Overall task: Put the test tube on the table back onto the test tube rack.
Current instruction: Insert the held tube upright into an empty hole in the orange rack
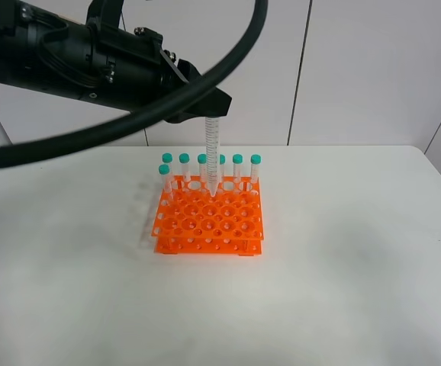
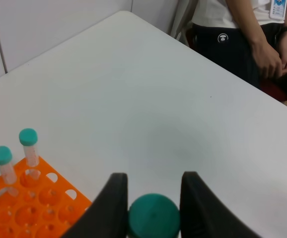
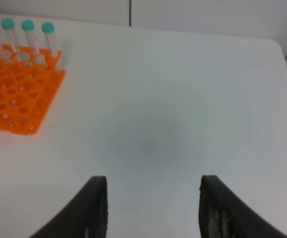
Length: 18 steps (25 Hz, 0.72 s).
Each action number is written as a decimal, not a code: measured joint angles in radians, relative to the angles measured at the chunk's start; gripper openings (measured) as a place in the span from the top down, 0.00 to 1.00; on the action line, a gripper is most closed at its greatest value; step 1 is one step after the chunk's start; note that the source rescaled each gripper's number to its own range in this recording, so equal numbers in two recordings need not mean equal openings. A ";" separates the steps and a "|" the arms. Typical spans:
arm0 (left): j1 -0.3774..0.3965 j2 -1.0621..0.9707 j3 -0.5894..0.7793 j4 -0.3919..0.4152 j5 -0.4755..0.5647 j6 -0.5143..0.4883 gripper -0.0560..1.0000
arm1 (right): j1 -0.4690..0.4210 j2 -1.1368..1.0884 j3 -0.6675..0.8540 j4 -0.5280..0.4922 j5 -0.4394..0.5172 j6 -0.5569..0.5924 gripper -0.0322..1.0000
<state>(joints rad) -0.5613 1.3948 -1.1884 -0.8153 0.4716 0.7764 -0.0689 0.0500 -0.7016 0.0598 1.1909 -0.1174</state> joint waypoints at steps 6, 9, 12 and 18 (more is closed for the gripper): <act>0.000 0.000 0.000 0.000 0.001 0.000 0.95 | 0.000 -0.009 0.119 0.001 -0.075 0.053 0.14; 0.000 0.000 0.000 0.000 0.004 0.000 0.95 | 0.000 -0.009 0.161 0.001 -0.107 0.063 0.14; 0.000 0.000 0.000 0.000 0.004 0.000 0.95 | 0.000 -0.009 0.188 0.000 -0.121 0.068 0.14; 0.000 0.000 0.000 0.000 0.004 0.000 0.95 | 0.000 -0.009 0.207 -0.007 -0.157 0.077 0.14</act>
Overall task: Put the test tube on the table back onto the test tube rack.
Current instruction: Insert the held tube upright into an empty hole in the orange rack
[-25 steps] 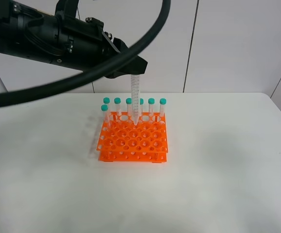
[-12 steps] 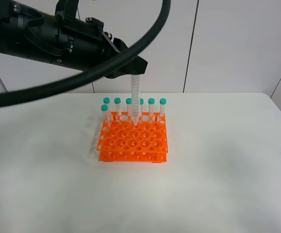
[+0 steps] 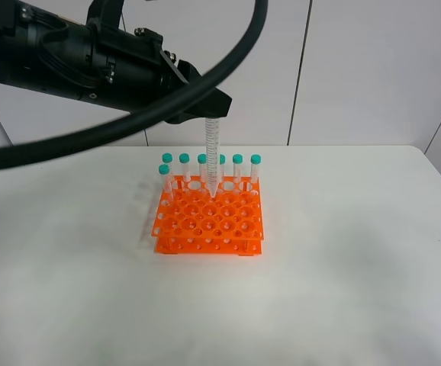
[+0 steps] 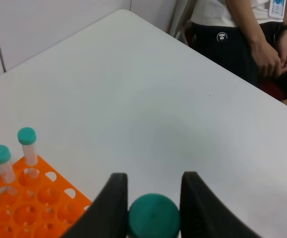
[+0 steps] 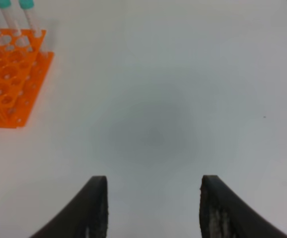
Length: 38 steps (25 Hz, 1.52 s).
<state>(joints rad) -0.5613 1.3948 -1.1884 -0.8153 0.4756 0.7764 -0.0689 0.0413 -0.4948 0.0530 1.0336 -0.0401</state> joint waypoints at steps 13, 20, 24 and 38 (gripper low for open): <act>0.000 0.000 0.000 0.000 0.000 0.001 0.95 | 0.000 0.000 0.005 -0.086 -0.005 0.124 0.14; 0.000 0.000 0.000 0.000 0.001 0.012 0.95 | 0.000 0.000 0.005 -0.086 -0.005 0.125 0.14; 0.000 0.000 0.000 0.000 0.001 0.012 0.95 | 0.000 0.000 0.005 -0.086 -0.005 0.125 0.14; 0.000 0.000 0.000 0.000 0.001 0.026 0.95 | 0.000 0.000 0.005 -0.086 -0.005 0.125 0.14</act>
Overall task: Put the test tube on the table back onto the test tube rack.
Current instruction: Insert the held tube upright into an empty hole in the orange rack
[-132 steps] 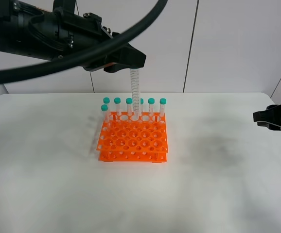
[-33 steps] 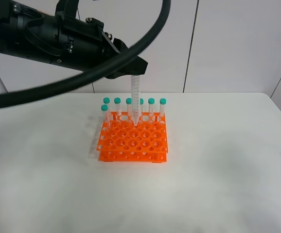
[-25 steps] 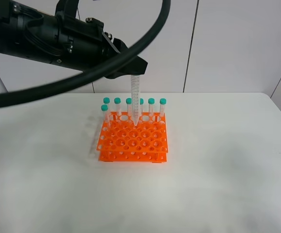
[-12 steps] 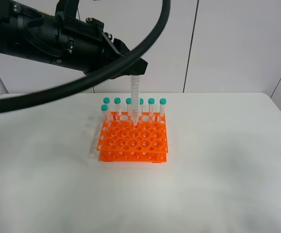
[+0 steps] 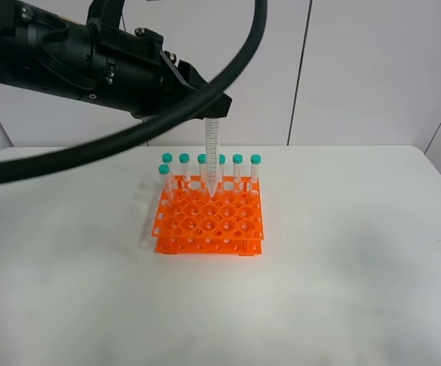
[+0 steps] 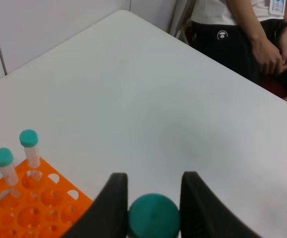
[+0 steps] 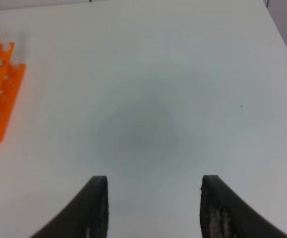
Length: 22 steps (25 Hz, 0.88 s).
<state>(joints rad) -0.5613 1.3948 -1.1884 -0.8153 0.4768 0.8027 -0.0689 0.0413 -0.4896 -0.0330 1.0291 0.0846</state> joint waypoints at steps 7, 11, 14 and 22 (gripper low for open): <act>0.000 0.000 0.000 0.036 -0.069 -0.004 0.95 | 0.000 0.000 0.000 0.000 0.000 0.000 0.14; 0.000 0.008 0.000 0.229 -0.167 -0.210 0.95 | 0.000 0.000 0.000 0.000 0.000 0.000 0.14; 0.000 0.020 0.000 0.452 -0.232 -0.436 0.95 | 0.000 0.000 0.000 0.001 0.000 0.000 0.14; 0.010 0.113 0.000 0.669 -0.317 -0.661 0.95 | 0.000 0.000 0.000 0.013 0.000 0.001 0.14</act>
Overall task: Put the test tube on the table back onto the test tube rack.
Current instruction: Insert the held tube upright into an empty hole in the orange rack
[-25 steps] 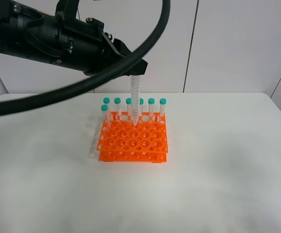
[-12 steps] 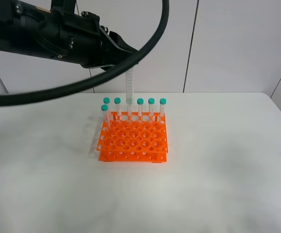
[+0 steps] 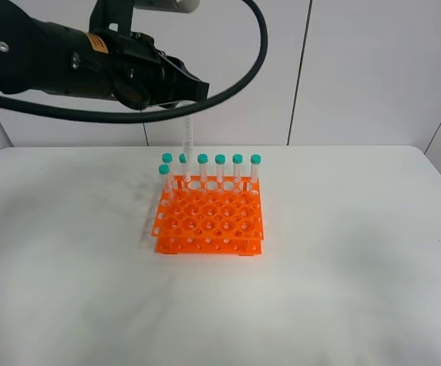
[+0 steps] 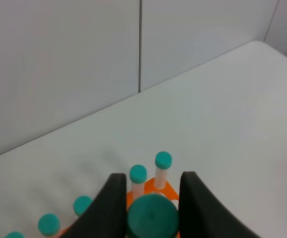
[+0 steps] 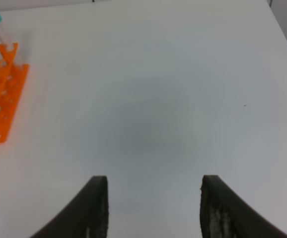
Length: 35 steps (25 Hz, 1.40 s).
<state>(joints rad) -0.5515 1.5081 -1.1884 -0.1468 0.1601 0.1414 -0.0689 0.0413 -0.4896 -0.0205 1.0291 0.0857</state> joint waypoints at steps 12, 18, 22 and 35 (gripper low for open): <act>0.038 0.196 0.000 0.003 -0.184 0.000 0.95 | 0.000 0.000 0.000 0.000 0.000 0.002 0.14; 0.063 0.254 0.000 0.003 -0.218 0.000 0.95 | 0.000 0.000 0.000 0.002 0.000 0.002 0.14; 0.094 0.264 0.000 0.006 -0.236 0.000 0.95 | 0.000 0.000 0.000 0.005 0.000 0.002 0.14; 0.113 0.310 0.000 0.017 -0.253 -0.055 0.95 | 0.000 0.000 0.000 0.007 0.000 0.002 0.14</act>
<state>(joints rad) -0.4384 1.8184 -1.1884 -0.1300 -0.0928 0.0862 -0.0689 0.0413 -0.4896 -0.0130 1.0288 0.0876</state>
